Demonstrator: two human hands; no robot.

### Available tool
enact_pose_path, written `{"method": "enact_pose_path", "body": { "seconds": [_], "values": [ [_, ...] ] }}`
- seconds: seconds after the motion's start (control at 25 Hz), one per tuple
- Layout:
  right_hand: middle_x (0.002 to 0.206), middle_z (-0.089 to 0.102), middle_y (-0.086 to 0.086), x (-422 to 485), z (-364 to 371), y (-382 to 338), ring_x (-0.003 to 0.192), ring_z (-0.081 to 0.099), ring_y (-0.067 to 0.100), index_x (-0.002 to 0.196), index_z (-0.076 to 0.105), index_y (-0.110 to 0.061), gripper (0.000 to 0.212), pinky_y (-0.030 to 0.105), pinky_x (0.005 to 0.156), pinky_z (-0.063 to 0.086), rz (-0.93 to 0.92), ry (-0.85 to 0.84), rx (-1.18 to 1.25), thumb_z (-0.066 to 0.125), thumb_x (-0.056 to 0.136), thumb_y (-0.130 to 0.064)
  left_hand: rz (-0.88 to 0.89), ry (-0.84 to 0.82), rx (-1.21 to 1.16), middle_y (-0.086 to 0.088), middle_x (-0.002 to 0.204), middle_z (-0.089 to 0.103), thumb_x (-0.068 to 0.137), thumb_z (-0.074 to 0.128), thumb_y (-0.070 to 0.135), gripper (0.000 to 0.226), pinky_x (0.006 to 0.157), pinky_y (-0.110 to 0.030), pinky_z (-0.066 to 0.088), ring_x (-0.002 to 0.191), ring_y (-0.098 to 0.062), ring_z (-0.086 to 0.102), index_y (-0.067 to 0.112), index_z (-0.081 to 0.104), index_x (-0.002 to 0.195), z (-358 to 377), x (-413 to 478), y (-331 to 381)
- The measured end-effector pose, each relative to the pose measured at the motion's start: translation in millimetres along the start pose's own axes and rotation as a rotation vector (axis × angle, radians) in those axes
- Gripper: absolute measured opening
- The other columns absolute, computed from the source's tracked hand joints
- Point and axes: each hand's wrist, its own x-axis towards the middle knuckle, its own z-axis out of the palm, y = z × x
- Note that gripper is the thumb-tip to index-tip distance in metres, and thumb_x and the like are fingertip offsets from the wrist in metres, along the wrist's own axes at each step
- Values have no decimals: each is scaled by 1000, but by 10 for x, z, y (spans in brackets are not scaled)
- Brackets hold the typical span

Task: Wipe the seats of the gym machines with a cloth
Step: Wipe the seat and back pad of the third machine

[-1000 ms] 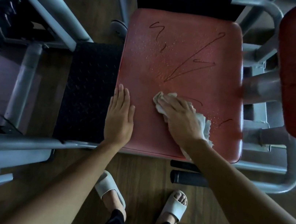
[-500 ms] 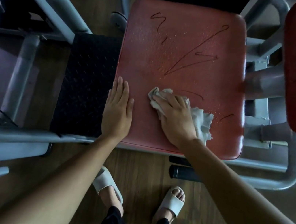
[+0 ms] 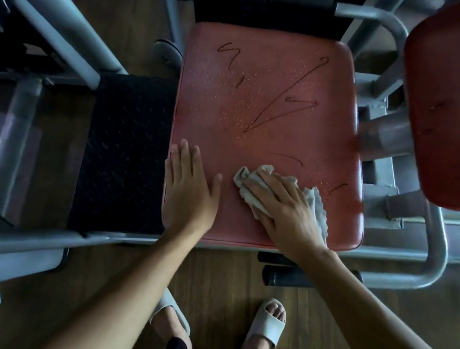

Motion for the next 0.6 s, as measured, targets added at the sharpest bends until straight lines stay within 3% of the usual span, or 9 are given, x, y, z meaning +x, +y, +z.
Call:
{"method": "enact_pose_path", "body": {
  "seconds": [0.16,0.32,0.48,0.6],
  "values": [
    [149,49,-3,-219,-180,198,131,49,26,142,55,-35,47,45,100,39,105,24,-100,38,99,-37,218,-24,-60,-13,160,32,103,43,37,56,124,-47,15,153,-30,16,6,39,150,75,-77,282],
    [151,49,-2,-276,-183,615,136,48,25,145,52,-28,49,50,104,43,197,108,-110,41,97,-27,240,10,-9,-13,161,31,104,42,35,55,123,-46,20,152,-29,21,6,39,151,161,-135,235],
    [140,56,3,351,-236,1035,119,54,27,142,53,-24,43,53,98,47,284,217,-77,50,99,-22,237,39,11,-14,162,26,106,38,33,55,125,-46,18,153,-28,17,4,34,153,231,-179,284],
    [138,59,0,387,-119,898,117,53,27,140,59,-28,41,45,102,43,263,229,61,59,99,-23,238,59,25,-13,162,27,105,38,30,54,125,-47,18,153,-28,17,5,35,153,252,-172,254]
  ]
}}
